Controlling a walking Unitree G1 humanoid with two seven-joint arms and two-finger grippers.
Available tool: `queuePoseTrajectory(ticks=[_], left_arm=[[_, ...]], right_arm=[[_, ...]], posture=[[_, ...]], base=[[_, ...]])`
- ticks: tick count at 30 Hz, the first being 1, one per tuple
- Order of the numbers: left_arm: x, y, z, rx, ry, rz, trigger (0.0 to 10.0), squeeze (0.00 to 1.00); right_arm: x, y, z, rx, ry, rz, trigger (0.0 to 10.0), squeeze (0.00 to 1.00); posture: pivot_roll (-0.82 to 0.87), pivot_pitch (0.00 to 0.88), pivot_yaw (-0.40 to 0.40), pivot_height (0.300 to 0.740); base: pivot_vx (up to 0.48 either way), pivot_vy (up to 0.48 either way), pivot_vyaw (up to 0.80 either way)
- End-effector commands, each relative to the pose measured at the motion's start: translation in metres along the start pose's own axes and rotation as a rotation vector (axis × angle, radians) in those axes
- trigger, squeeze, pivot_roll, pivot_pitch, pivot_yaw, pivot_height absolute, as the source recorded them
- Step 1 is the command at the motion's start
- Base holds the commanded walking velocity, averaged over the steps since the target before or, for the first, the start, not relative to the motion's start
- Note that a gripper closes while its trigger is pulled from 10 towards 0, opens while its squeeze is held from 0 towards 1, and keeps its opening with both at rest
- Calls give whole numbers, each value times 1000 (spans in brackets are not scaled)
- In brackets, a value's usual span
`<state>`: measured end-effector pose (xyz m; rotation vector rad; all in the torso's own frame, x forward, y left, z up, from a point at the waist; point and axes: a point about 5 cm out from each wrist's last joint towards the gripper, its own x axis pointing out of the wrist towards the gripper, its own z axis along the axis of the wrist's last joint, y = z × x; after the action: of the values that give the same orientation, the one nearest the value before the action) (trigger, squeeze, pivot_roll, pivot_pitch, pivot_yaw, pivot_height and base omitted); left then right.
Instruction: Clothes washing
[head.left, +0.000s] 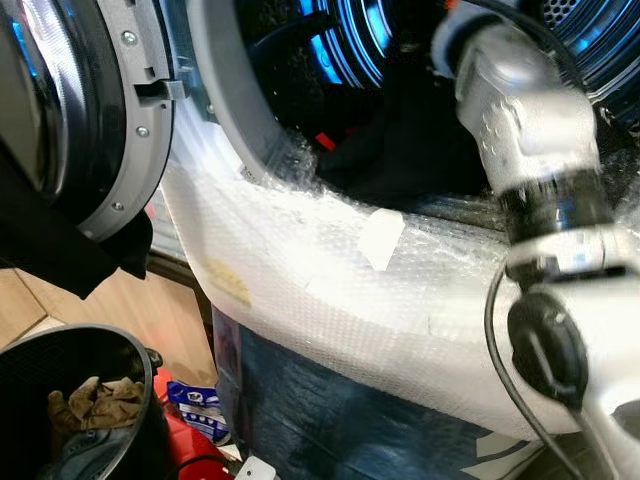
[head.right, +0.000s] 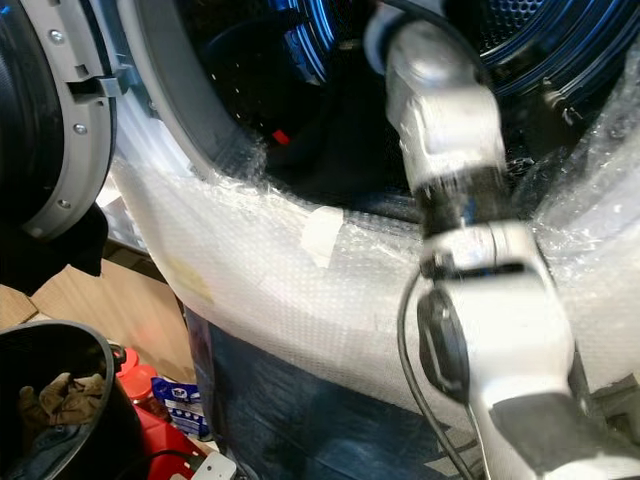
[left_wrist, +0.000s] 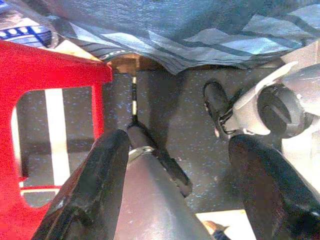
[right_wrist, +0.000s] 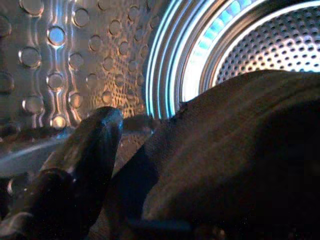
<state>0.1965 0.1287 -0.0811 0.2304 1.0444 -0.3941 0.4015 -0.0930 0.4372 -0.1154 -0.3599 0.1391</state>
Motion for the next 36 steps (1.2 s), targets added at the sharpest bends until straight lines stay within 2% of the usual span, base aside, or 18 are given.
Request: queuePoseTrajectory(ticks=[1, 3, 6, 10, 12, 13, 15, 17, 18, 19, 20, 22, 24, 26, 29, 34, 36], left_arm=[[0, -3, -7, -16, 22, -4, 10000, 0], [0, -3, -8, -22, 23, -2, 10000, 0], [0, -4, -9, -13, 24, -1, 10000, 0], [0, -3, -9, -4, 23, 4, 10000, 0], [0, -2, -8, -9, 20, 8, 10000, 0], [0, -2, -8, -9, 20, 8, 10000, 0], [0, -2, -6, -9, 18, 7, 10000, 0], [0, -2, -6, -9, 18, 7, 10000, 0], [0, -2, -6, -3, 18, 4, 10000, 0], [0, -2, -6, 3, 18, 3, 10000, 0], [0, -3, -5, 19, 20, -4, 10000, 0], [0, -3, -4, 35, 22, -8, 10000, 0], [0, -3, -4, 38, 22, -8, 10000, 0], [0, -2, -4, 36, 22, -4, 10000, 0], [0, -2, -5, 33, 25, -2, 10000, 0], [0, -3, -5, 43, 26, -5, 10000, 0], [0, -4, -4, 54, 26, -10, 10000, 0]], right_arm=[[1, -8, 10, -18, -32, -36, 10000, 0], [2, -12, 15, -42, -38, -65, 10000, 0], [3, -19, 46, -122, -113, -175, 10000, 0], [3, -21, 51, -117, -124, -208, 10000, 0], [6, -14, 20, -121, -8, -154, 10000, 0], [6, -14, 20, -121, -8, -154, 10000, 0], [6, -9, -9, -135, 90, -105, 10000, 0], [6, -9, -9, -135, 90, -105, 10000, 0], [5, -7, -19, -130, 125, -87, 10000, 0], [5, -6, -26, -108, 148, -76, 10000, 0], [4, -2, -32, -42, 174, -56, 10000, 0], [4, 4, -35, 27, 190, -24, 10000, 0], [4, 6, -35, 33, 193, -19, 10000, 0], [4, 4, -34, -9, 206, -4, 10000, 0], [3, 3, -37, 26, 263, 31, 10000, 0], [2, 3, -38, 23, 251, 47, 10000, 0], [1, 4, -48, 70, 278, 52, 10000, 0]], posture=[[-89, 0, -91, 740], [-86, 0, -95, 740], [-59, 0, -114, 740], [-47, 0, -115, 740], [-57, 0, -104, 740], [-57, 0, -104, 740], [-71, 0, -94, 740], [-71, 0, -94, 740], [-73, 0, -93, 740], [-76, 0, -88, 740], [-93, 0, -75, 740], [-99, 0, -66, 740], [-103, 0, -60, 740], [-106, 0, -55, 740], [-107, 0, -52, 740], [-103, 0, -49, 740], [-108, 0, -44, 740]], base=[[0, 0, 0], [0, 0, 0], [0, 0, 0], [0, 0, 0], [0, 0, 0], [0, 0, 0], [0, 0, 0], [0, 0, 0], [0, 0, 0], [0, 0, 0], [0, 0, 0], [0, 0, 0], [0, 0, 0], [0, 0, 0], [0, 0, 0], [0, 0, 0], [0, 0, 0]])
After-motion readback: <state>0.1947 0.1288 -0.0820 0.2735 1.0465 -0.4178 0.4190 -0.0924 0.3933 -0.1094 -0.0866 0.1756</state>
